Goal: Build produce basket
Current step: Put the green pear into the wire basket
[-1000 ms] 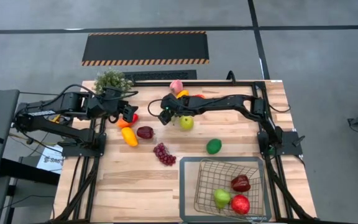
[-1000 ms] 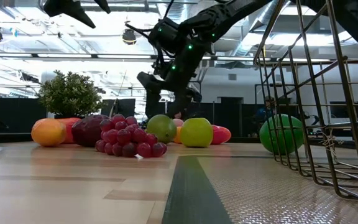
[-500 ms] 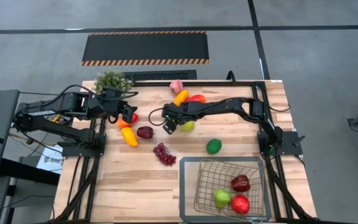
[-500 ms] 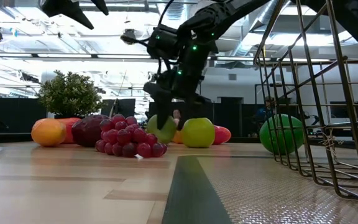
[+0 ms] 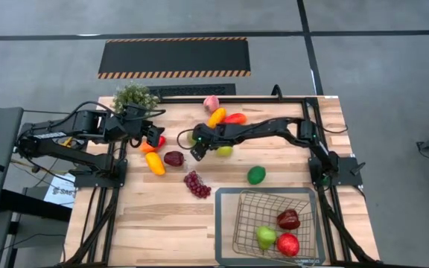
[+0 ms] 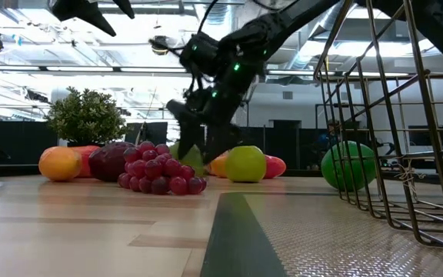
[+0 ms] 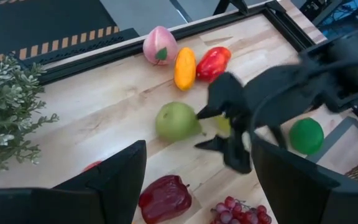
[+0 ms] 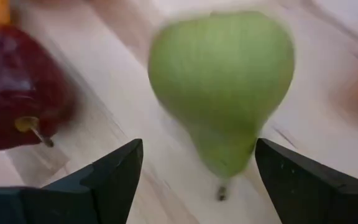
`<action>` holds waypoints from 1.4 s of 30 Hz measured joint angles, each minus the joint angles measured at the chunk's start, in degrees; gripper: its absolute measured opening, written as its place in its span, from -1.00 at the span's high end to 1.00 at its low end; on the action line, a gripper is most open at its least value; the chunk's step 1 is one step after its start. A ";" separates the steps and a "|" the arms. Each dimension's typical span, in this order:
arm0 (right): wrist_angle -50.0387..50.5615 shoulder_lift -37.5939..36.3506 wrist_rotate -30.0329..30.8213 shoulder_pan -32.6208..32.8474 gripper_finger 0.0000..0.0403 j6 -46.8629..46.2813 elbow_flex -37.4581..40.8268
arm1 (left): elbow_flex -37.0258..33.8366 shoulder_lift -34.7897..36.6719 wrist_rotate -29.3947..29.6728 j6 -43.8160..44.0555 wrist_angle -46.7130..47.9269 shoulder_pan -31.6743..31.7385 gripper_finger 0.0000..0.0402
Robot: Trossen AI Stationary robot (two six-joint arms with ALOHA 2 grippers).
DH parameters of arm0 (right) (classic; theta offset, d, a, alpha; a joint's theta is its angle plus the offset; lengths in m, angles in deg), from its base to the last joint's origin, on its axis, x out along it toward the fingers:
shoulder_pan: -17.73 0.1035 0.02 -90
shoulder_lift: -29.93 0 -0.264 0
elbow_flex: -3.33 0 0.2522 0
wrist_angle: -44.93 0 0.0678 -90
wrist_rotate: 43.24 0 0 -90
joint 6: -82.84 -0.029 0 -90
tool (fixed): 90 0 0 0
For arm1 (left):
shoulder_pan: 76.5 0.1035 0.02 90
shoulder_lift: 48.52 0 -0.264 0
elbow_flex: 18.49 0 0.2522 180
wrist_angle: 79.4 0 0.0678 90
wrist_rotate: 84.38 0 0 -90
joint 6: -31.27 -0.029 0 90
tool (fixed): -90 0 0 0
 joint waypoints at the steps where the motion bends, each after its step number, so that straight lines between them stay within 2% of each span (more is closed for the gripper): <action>1: 0.21 0.41 -0.28 -0.02 -0.65 1.40 0.14 | 0.00 0.00 0.00 0.02 0.02 0.00 -0.38; 10: -0.71 1.79 -2.04 -1.34 -0.65 3.58 0.04 | -1.55 0.00 -0.44 -0.61 -0.92 -0.02 -0.38; 13: -0.66 0.50 -2.34 -1.33 -0.65 4.54 0.04 | -5.16 -0.86 -3.44 -2.77 -4.02 0.00 -0.38; 17: -0.53 -1.42 -2.74 -1.10 -0.65 7.34 0.00 | -11.29 -3.64 -2.67 -3.35 -5.58 0.60 -0.38; 20: -0.17 -1.80 -2.77 -0.74 -0.65 9.81 0.00 | -16.42 -5.93 -4.35 -4.79 -11.58 2.56 -0.33; 23: 1.07 -1.80 -3.33 -0.36 -0.65 11.96 0.00 | -21.43 -8.16 -8.59 -5.40 -16.78 4.82 -0.19; 27: 3.36 -1.82 -4.35 0.43 -0.64 13.97 0.00 | -27.05 -10.16 -12.84 -5.41 -23.04 7.05 0.09; 30: 3.38 -1.82 -4.36 0.89 -0.64 14.76 0.00 | -30.45 -10.59 -12.38 -5.47 -26.68 8.81 0.32; 32: 3.57 -1.82 -4.43 1.13 -0.63 14.74 0.00 | -32.55 -10.54 -11.58 -6.26 -32.31 10.48 0.46; 37: 5.34 -1.82 -8.51 1.22 -0.63 14.78 0.00 | -35.48 -12.03 -16.73 -12.29 -45.38 14.38 0.80; 42: 7.59 -2.37 -9.03 1.51 -0.63 14.74 0.00 | -35.54 -16.66 -19.09 -13.94 -48.19 18.59 0.98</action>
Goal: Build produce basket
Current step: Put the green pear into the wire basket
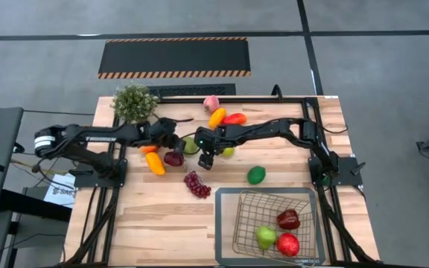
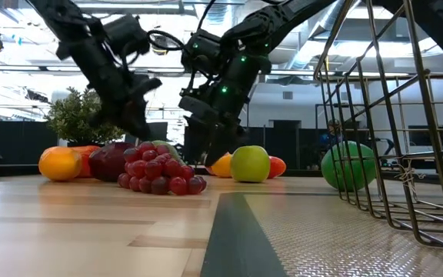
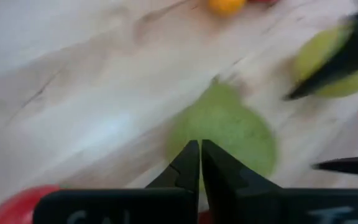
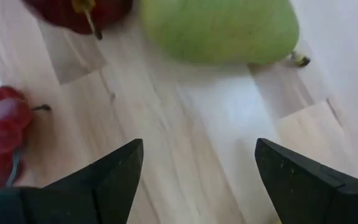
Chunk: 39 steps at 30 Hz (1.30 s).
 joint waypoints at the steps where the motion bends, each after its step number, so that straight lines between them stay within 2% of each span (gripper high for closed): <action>1: 0.83 -0.69 -0.03 0.00 -0.63 0.06 0.10 | -0.04 -1.08 -0.81 0.06 -0.04 0.70 0.98; 5: 0.57 -3.65 -0.20 0.00 -0.63 1.48 -0.05 | -0.06 -6.02 -5.87 0.69 -4.05 2.20 0.97; 9: -0.72 -5.73 0.02 0.26 -0.63 6.41 -0.09 | 0.12 -10.14 -10.65 0.78 -11.77 1.97 0.99; 11: -0.66 -5.80 0.01 0.02 -0.63 8.95 -0.11 | 0.23 -10.99 -11.72 1.89 -12.60 1.91 1.00; 16: -0.84 -4.96 0.11 -1.05 -0.63 15.45 0.11 | 0.39 -11.71 -11.75 2.95 -15.45 2.19 0.99; 21: -2.31 -4.95 4.86 -3.24 -0.63 14.71 0.21 | 0.69 -11.95 -12.13 2.38 -15.48 2.18 0.99; 26: -2.76 -4.95 1.55 -6.04 -0.65 12.59 0.21 | 0.72 -11.97 -12.01 2.22 -15.66 2.18 0.99; 36: -4.68 -4.55 1.31 -6.19 -0.67 14.90 0.22 | 0.72 -11.97 -10.48 1.76 -15.80 2.24 0.99; 39: -3.08 -2.11 1.07 -7.03 -0.72 11.54 0.26 | 0.72 -11.97 -10.63 1.76 -15.81 2.22 0.99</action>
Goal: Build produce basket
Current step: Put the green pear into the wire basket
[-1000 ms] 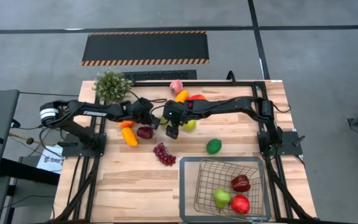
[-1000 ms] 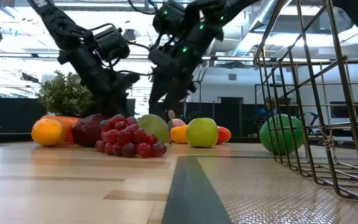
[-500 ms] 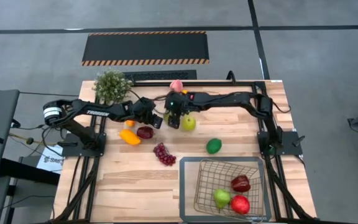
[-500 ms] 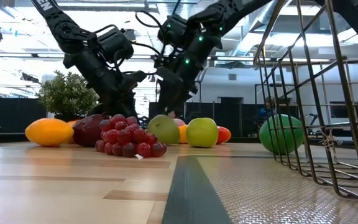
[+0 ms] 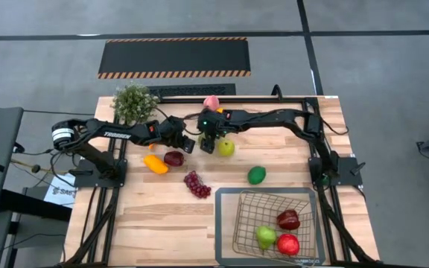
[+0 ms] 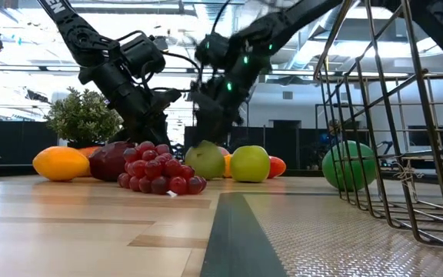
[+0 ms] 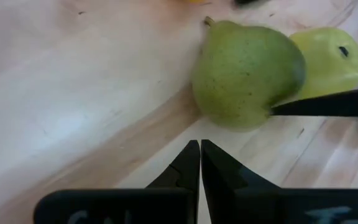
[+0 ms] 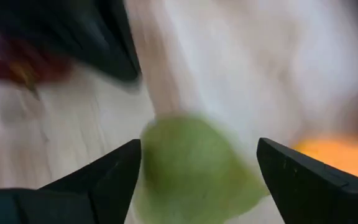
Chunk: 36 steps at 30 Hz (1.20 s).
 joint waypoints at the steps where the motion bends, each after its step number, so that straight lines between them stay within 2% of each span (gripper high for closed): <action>1: 1.12 1.04 -0.59 -0.30 -0.75 -0.93 0.04 | 0.00 0.00 -0.07 0.05 0.10 0.00 0.99; 4: 2.69 1.81 -2.93 -0.74 -0.88 -1.68 -0.09 | 0.00 0.00 -0.21 0.08 0.34 0.02 0.99; 7: 2.85 1.89 0.34 0.05 -0.97 -0.24 0.00 | 0.00 0.00 -0.41 0.15 1.01 0.00 0.99; 9: 2.38 1.67 2.35 0.30 -0.96 -0.31 0.00 | 0.02 0.00 -0.47 0.30 0.81 0.00 0.99; 16: 5.86 1.96 2.36 -0.06 -0.91 -3.06 -0.07 | 0.04 0.00 -1.57 0.35 0.71 0.00 0.99; 20: 5.50 2.77 3.33 0.43 -0.84 -4.51 -0.24 | 0.04 0.00 -1.96 0.38 0.83 0.00 0.99; 28: 6.51 2.29 3.87 1.42 -0.46 -6.38 -0.15 | 0.04 0.17 -4.85 0.86 0.95 -0.02 0.99; 36: 7.85 -2.04 3.50 1.71 -0.45 -8.81 0.17 | 0.04 5.67 -6.46 1.90 2.09 -0.04 0.99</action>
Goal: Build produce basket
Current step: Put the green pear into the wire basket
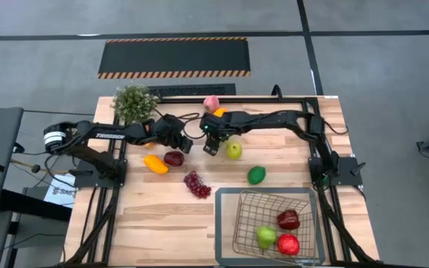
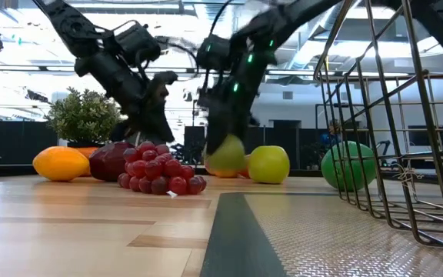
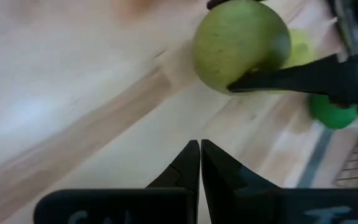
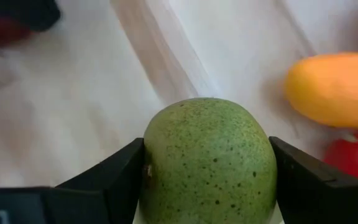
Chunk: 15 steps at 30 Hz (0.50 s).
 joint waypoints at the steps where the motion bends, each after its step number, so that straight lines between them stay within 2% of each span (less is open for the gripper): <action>1: 0.06 -1.35 -0.03 0.09 -0.45 -0.04 -0.04 | 0.03 1.13 0.00 0.14 0.00 0.02 0.99; 8: 5.16 -13.98 -0.11 3.74 -0.45 -2.73 -0.15 | 0.03 12.59 0.45 3.17 3.04 -0.27 0.99; 15: 14.22 -26.83 -1.18 16.64 -0.45 -7.84 -0.20 | 0.00 23.60 0.49 7.00 4.33 -2.00 0.99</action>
